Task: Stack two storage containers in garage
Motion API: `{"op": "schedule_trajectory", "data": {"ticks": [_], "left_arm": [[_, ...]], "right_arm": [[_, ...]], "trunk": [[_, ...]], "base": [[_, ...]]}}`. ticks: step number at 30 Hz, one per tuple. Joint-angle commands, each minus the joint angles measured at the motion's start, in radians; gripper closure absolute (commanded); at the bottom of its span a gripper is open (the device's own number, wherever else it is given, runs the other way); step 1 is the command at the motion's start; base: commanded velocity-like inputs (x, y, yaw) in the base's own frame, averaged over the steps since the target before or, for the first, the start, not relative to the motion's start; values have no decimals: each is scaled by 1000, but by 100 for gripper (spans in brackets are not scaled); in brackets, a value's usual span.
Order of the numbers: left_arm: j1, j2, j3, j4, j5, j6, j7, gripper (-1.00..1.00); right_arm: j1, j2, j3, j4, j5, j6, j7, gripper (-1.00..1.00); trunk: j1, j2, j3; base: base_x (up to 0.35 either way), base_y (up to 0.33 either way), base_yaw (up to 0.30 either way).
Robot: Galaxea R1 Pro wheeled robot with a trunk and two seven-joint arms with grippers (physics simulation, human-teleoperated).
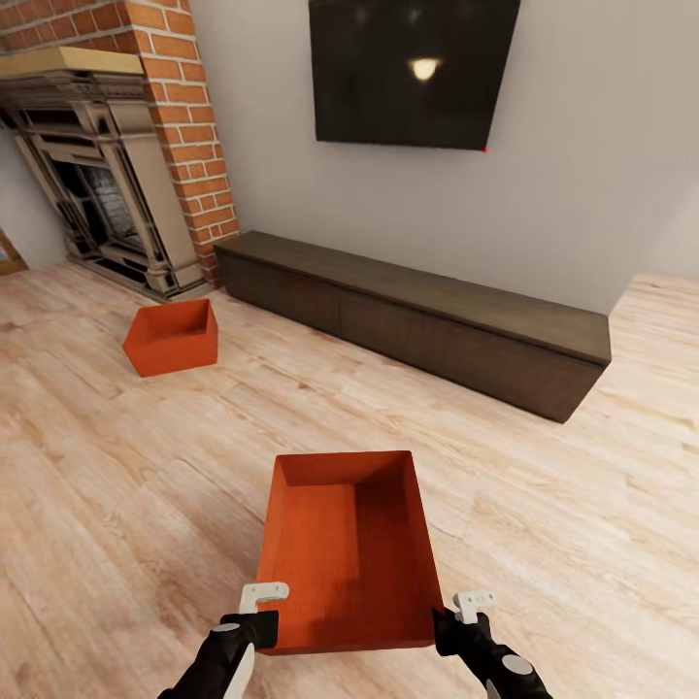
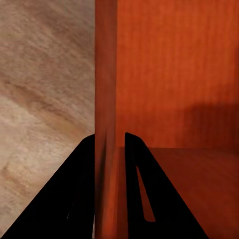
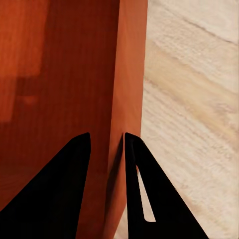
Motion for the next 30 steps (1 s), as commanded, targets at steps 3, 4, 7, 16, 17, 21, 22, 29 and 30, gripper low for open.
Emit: {"op": "schedule_trajectory", "data": {"ticks": [3,4,7,16,17,21,22,29,30], "left_arm": [[0,1,1,-2,-20,9,10,100],[0,1,1,-2,-20,9,10,100],[0,1,1,-2,-20,9,10,100],[0,1,1,-2,-20,10,10,100],[0,1,1,-2,-20,10,10,100],[0,1,1,-2,-20,10,10,100],[0,1,1,-2,-20,10,10,100],[0,1,0,-1,-20,10,10,100],[0,1,1,-2,-20,10,10,100]], "right_arm": [[0,-2,4,-1,-8,4,0,100],[0,-2,4,-1,-8,4,0,100],[0,-2,4,-2,-8,4,0,100],[0,-2,10,-1,-8,4,-4,100],[0,-2,10,-2,-8,4,-3,100],[0,-2,17,-2,-8,4,-3,100],[0,-2,22,-2,-8,4,-4,100],[0,-2,43,0,-8,6,-13,100],[0,-2,43,0,-8,6,-13,100]], "trunk": [[-12,21,14],[-16,28,18],[-27,49,33],[-62,112,75],[-65,119,80],[-81,147,99],[-85,154,104],[-111,203,137],[-115,210,141]], "base": [[0,0,119],[0,0,122],[0,0,116],[0,0,107],[0,0,97],[0,0,96],[0,0,95],[0,0,97],[0,0,98]]}}
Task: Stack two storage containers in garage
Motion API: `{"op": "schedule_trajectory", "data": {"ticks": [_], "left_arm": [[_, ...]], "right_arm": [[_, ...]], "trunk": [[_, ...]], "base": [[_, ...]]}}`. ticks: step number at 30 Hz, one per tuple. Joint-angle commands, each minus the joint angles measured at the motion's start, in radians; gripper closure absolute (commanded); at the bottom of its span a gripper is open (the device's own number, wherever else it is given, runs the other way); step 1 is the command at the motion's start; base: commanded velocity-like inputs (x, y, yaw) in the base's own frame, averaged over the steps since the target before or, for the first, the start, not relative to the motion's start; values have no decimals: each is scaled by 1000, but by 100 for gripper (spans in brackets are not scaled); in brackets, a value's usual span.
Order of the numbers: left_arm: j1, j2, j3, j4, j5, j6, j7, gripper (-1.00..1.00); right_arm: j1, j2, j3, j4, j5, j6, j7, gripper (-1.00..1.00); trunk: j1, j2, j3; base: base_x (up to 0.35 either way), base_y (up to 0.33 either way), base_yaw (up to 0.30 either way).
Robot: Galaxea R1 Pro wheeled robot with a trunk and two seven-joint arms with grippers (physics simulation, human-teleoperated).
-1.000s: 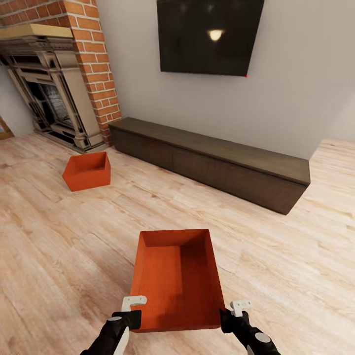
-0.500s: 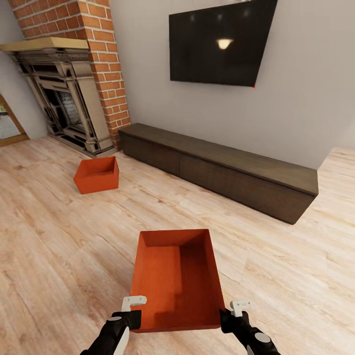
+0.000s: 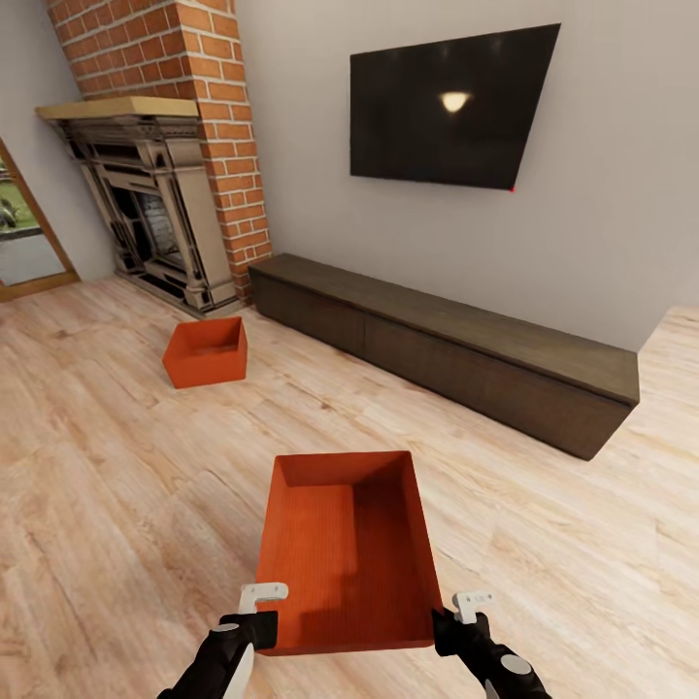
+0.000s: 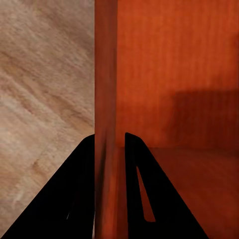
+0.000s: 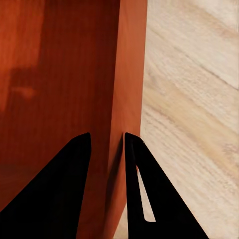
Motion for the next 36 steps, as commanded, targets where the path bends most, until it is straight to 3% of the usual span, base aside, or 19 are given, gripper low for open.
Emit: {"op": "schedule_trajectory", "data": {"ticks": [1,36], "left_arm": [[0,-1,0,-2,-20,8,10,100],[0,-5,-1,-1,-20,8,12,100]], "right_arm": [[0,-1,27,0,0,4,-3,100],[0,-1,25,1,-4,3,-3,100]], "trunk": [[-4,7,4],[-138,252,170]], "base": [[0,0,98],[0,0,89]]}}
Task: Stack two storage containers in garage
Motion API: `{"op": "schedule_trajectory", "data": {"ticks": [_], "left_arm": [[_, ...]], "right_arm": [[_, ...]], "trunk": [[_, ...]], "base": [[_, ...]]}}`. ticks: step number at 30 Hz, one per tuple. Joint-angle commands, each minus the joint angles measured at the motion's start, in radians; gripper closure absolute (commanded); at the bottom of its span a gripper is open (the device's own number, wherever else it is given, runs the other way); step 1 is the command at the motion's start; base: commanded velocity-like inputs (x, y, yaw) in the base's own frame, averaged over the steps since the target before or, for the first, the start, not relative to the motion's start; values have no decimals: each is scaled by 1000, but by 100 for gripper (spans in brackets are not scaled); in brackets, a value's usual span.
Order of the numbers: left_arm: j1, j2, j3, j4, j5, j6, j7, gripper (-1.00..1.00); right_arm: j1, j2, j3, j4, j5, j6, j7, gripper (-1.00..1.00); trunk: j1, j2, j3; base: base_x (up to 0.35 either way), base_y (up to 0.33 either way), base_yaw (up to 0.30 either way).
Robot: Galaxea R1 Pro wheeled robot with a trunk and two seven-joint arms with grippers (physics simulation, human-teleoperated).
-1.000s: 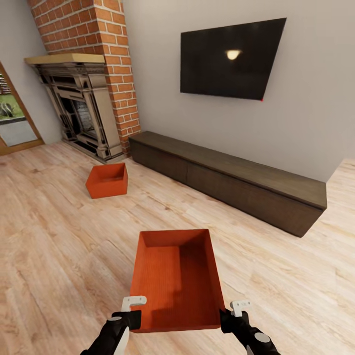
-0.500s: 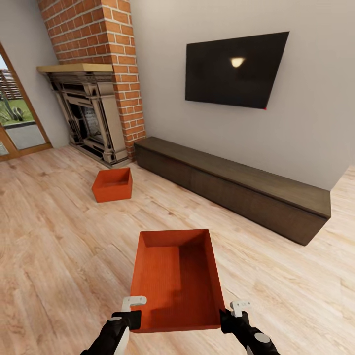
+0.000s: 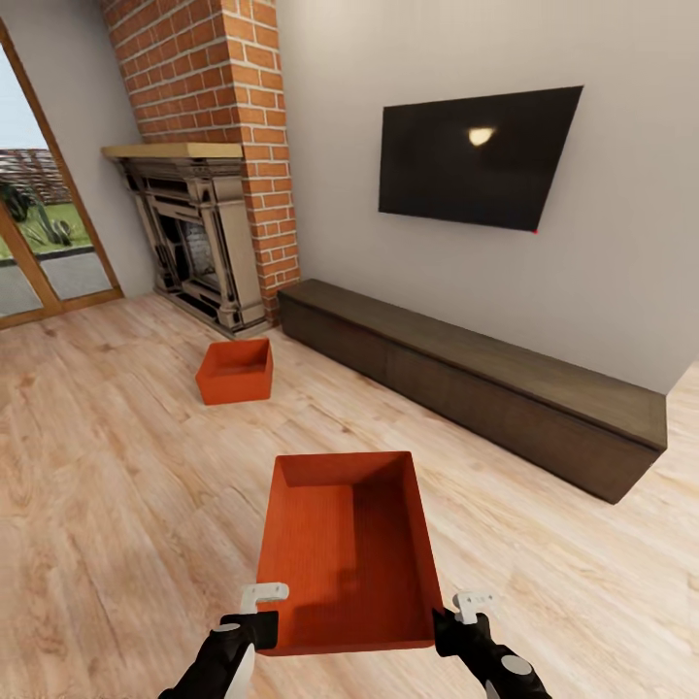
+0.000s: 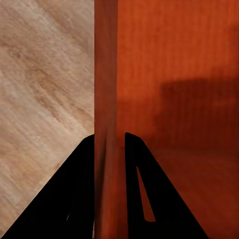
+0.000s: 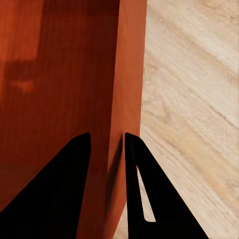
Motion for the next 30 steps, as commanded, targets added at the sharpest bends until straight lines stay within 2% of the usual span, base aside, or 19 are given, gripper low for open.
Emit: {"op": "schedule_trajectory", "data": {"ticks": [1,30], "left_arm": [[0,-1,-1,-1,-16,7,9,100],[0,-5,-2,-1,-16,7,9,100]], "right_arm": [[0,0,28,-1,-4,4,-4,100],[0,0,28,-1,-2,4,-4,100]], "trunk": [[-4,7,4],[-115,210,137]], "base": [[0,0,154],[0,0,166]]}}
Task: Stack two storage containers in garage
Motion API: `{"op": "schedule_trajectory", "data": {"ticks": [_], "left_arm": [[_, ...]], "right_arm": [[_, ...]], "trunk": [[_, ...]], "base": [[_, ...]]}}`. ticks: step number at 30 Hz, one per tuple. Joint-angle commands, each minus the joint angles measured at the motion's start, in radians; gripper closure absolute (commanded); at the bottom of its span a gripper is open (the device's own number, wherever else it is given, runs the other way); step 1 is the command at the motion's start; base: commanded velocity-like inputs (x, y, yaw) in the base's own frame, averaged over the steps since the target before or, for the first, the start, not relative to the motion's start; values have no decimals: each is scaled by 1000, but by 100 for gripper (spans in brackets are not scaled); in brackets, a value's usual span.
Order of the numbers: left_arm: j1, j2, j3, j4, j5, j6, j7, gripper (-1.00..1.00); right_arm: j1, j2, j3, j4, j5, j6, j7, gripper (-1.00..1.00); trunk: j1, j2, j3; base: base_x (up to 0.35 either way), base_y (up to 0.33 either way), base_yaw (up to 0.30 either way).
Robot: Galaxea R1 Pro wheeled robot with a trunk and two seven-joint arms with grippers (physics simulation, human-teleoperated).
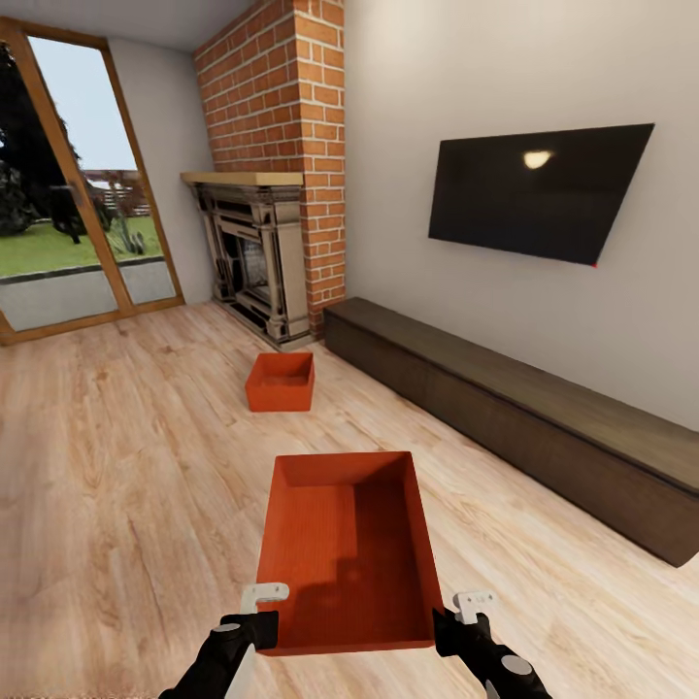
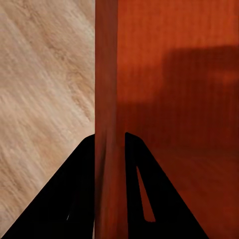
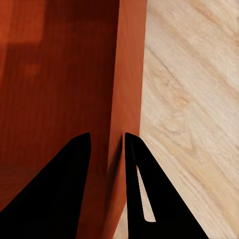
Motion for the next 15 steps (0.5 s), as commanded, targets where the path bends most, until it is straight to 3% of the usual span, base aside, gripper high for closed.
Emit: {"op": "schedule_trajectory", "data": {"ticks": [1,15], "left_arm": [[0,-4,-5,-1,-15,7,9,100],[0,-4,-6,-1,-15,7,9,100]], "right_arm": [[0,0,30,0,-3,4,-4,100],[0,0,30,0,-4,4,-4,100]], "trunk": [[-4,7,4],[-58,105,67]], "base": [[0,0,166],[0,0,172]]}}
